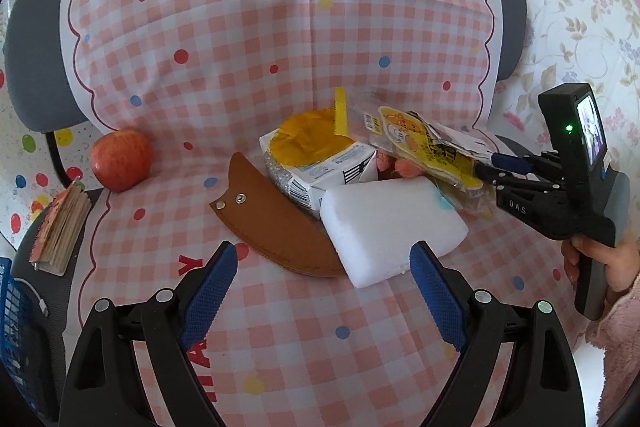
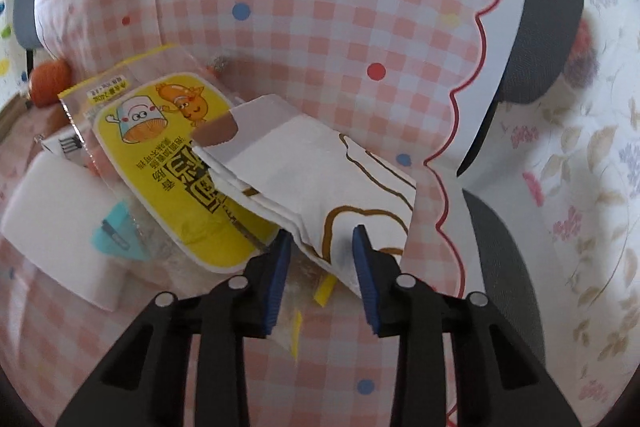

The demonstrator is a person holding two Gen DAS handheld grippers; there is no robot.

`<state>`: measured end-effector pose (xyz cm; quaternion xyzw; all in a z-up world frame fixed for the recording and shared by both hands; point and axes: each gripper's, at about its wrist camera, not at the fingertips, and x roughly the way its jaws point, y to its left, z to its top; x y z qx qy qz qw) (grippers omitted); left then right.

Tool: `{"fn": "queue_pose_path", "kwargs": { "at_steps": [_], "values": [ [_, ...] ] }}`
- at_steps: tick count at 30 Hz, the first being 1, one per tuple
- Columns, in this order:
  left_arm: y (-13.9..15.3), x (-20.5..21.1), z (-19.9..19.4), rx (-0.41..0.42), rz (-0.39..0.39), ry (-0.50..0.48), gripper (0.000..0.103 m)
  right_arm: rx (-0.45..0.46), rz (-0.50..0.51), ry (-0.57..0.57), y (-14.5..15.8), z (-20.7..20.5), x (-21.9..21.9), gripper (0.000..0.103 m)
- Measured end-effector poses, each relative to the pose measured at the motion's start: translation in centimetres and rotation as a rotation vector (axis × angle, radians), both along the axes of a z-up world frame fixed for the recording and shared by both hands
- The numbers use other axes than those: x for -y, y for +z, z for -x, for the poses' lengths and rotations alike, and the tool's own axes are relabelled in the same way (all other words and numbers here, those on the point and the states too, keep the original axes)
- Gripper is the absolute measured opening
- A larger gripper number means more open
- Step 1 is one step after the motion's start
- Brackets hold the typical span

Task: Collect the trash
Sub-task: 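Grasp the white paper bag with the right tool while the left tool reaches the yellow packet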

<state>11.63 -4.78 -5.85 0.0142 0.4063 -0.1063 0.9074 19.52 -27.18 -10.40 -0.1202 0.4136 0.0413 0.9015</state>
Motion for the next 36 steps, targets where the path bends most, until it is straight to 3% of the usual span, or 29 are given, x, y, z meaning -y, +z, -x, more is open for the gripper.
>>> {"fn": "queue_pose_path", "kwargs": {
  "at_steps": [4, 15, 23, 25, 28, 31, 34, 36],
  "values": [
    [0.4, -0.7, 0.6, 0.008, 0.008, 0.019, 0.087, 0.056, 0.023, -0.016, 1.2, 1.1, 0.0, 0.002],
    [2.2, -1.7, 3.9, 0.053, 0.025, 0.047, 0.087, 0.238, -0.261, -0.077, 12.2, 9.5, 3.4, 0.002],
    [3.1, -0.7, 3.1, 0.054, 0.044, 0.018, 0.086, 0.234, -0.335, -0.071, 11.5, 14.3, 3.4, 0.002],
    [3.1, -0.2, 1.8, 0.045, 0.048, 0.007, 0.072, 0.243, -0.337, -0.073, 10.9, 14.5, 3.3, 0.002],
    [2.6, 0.6, -1.0, 0.011, 0.063, -0.008, 0.064, 0.243, -0.343, -0.077, 10.2, 13.8, 3.1, 0.002],
    [2.1, 1.6, -3.8, -0.015, 0.069, -0.016, 0.066, 0.253, -0.332, -0.074, 9.9, 13.0, 3.0, 0.002],
    [1.7, 2.5, -6.2, -0.032, 0.062, -0.011, 0.080, 0.259, -0.325, -0.075, 9.5, 12.0, 3.0, 0.002],
    [1.4, 3.2, -7.6, -0.037, 0.048, -0.014, 0.080, 0.260, -0.315, -0.071, 9.1, 10.9, 2.9, 0.002]
  ]
}}
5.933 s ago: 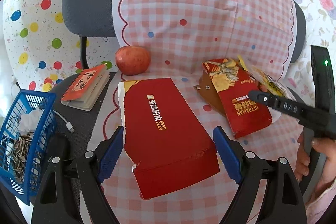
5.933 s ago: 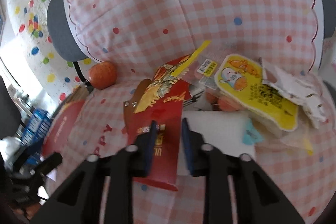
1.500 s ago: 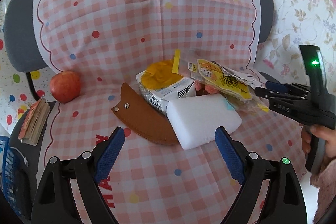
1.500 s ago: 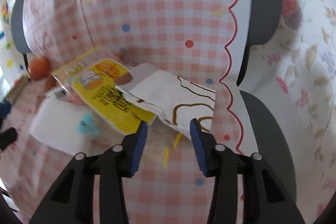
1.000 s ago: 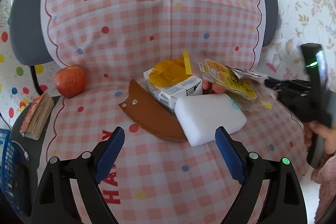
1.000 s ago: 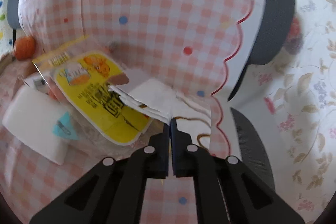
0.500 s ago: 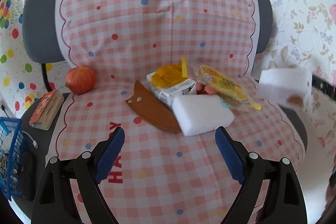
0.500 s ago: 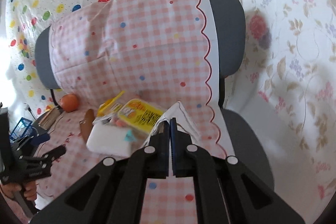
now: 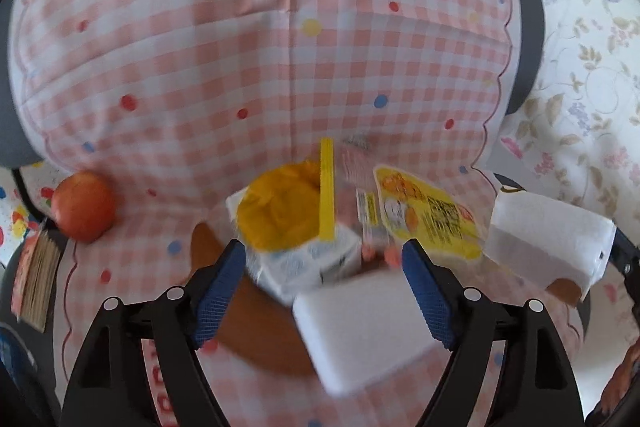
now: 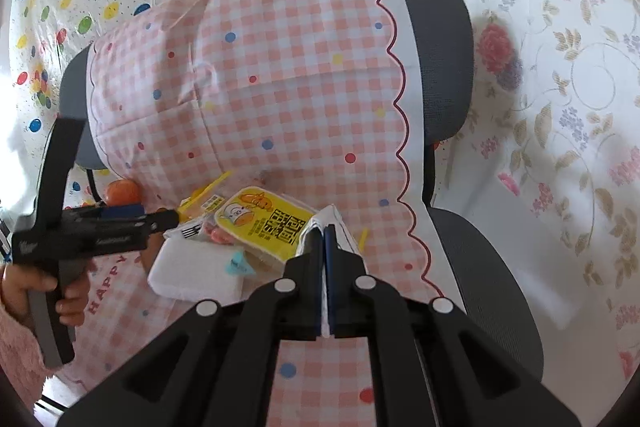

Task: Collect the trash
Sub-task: 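Grasp the white paper bag with the right tool while the left tool reaches the yellow packet, then grasp the yellow serrated packet with the left tool while the right tool carries the bag toward the wastebasket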

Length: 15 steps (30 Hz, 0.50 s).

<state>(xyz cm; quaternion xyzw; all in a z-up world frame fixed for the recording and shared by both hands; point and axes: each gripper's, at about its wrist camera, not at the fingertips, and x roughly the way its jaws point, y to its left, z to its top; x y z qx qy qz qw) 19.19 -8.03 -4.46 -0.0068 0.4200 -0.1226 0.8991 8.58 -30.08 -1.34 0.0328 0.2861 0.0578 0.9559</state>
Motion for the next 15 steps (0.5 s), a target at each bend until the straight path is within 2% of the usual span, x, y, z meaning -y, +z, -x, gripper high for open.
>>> {"fn": "queue_pose_path", "kwargs": {
  "at_steps": [4, 8, 11, 14, 15],
  "values": [
    [-0.6, 1.1, -1.5, -0.002, -0.011, -0.022, 0.080, -0.017, 0.095, -0.036, -1.9, -2.0, -0.5, 0.002],
    [-1.4, 1.9, -2.6, -0.016, -0.011, -0.054, 0.077, -0.089, 0.046, -0.032, -4.5, -2.9, 0.1, 0.002],
    [-1.9, 2.4, -3.6, -0.034, 0.020, -0.080, 0.074, -0.116, 0.018, -0.030, -5.7, -2.5, 0.4, 0.002],
    [-2.2, 3.1, -4.4, -0.050, 0.032, -0.097, 0.065, -0.139, 0.003, -0.036, -6.5, -2.1, 0.6, 0.002],
    [-2.3, 3.2, -4.6, -0.060, 0.041, -0.101, 0.059, -0.145, -0.001, -0.036, -6.7, -2.1, 0.6, 0.002]
  ]
}}
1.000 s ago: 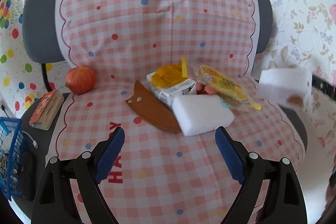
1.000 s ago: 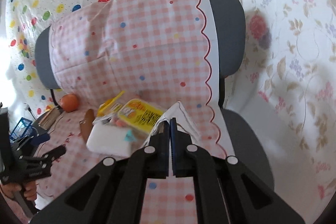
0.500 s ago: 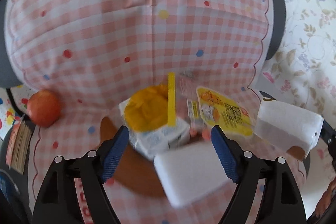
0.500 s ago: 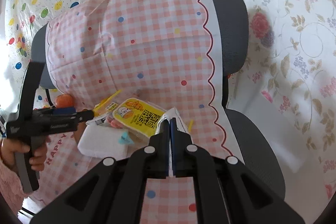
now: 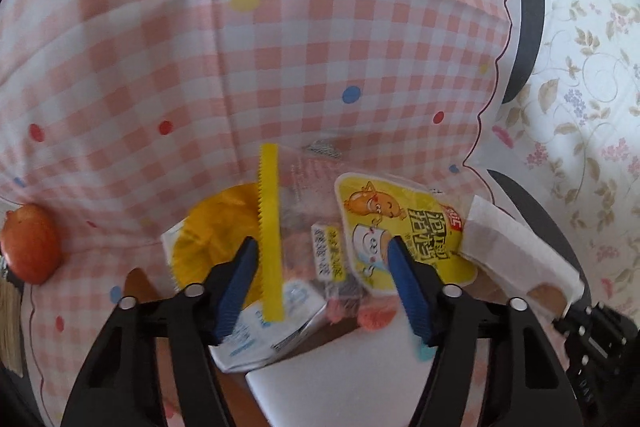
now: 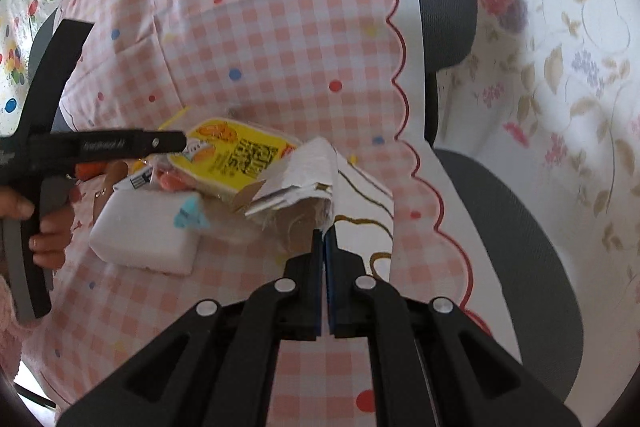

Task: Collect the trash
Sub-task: 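Grasp the yellow serrated packet with the left tool while the right tool carries the bag toward the wastebasket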

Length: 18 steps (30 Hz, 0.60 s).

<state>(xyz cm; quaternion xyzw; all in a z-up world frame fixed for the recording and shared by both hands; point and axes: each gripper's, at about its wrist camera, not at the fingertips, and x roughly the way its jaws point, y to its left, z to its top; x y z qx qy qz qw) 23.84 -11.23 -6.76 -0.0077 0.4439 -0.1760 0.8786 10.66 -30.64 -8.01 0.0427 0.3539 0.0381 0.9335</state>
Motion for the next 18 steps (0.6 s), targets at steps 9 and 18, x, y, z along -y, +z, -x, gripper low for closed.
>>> {"fn": "queue_pose_path", "kwargs": {
  "at_steps": [9, 18],
  "values": [
    [2.6, 0.3, 3.1, 0.070, 0.132, -0.090, 0.011, 0.004, -0.006, -0.012, 0.8, 1.4, 0.5, 0.002],
    [10.4, 1.9, 11.8, 0.343, 0.173, -0.143, 0.005, 0.124, -0.034, -0.097, 6.2, 6.5, 3.9, 0.002]
  ]
}}
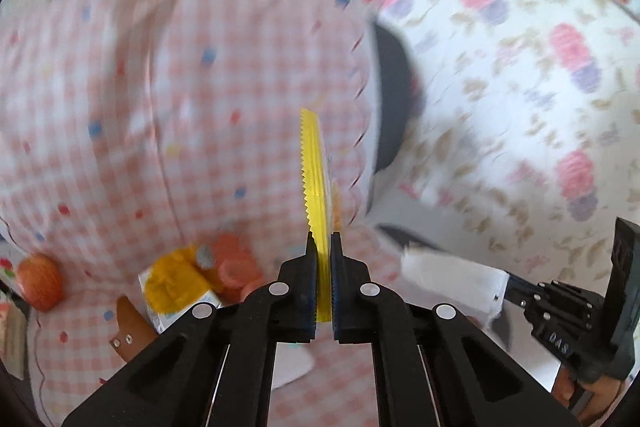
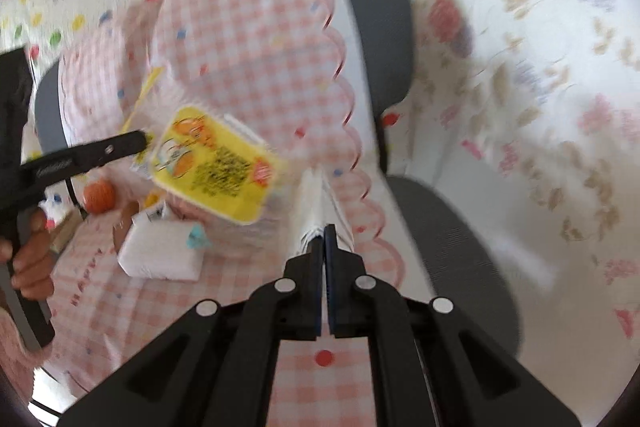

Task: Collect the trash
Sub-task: 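Grasp the yellow serrated packet with the left tool while the right tool carries the bag toward the wastebasket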

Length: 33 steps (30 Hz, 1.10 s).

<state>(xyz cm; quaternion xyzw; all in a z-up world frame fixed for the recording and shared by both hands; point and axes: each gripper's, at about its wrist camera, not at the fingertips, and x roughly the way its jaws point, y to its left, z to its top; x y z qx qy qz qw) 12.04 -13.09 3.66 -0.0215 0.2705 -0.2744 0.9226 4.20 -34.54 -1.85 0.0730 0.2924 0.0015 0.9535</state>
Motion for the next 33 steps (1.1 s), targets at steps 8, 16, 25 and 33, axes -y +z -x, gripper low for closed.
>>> {"fn": "queue_pose_path", "kwargs": {
  "at_steps": [8, 16, 25, 33],
  "values": [
    [4.8, 0.2, 9.4, 0.136, 0.047, -0.041, 0.005, 0.104, -0.016, -0.054, 5.5, 8.4, 2.9, 0.002],
    [2.5, 0.6, 19.1, 0.098, 0.024, -0.107, 0.005, 0.046, -0.022, -0.045, 3.9, 15.7, 2.3, 0.002],
    [-3.0, 3.8, 26.6, 0.010, -0.021, -0.286, 0.005, -0.058, -0.044, -0.104, 0.7, 22.9, 1.9, 0.002],
    [-7.5, 6.6, 29.1, -0.055, -0.100, -0.340, 0.005, -0.112, -0.050, -0.185, -2.1, 27.2, 2.7, 0.002]
  ]
}}
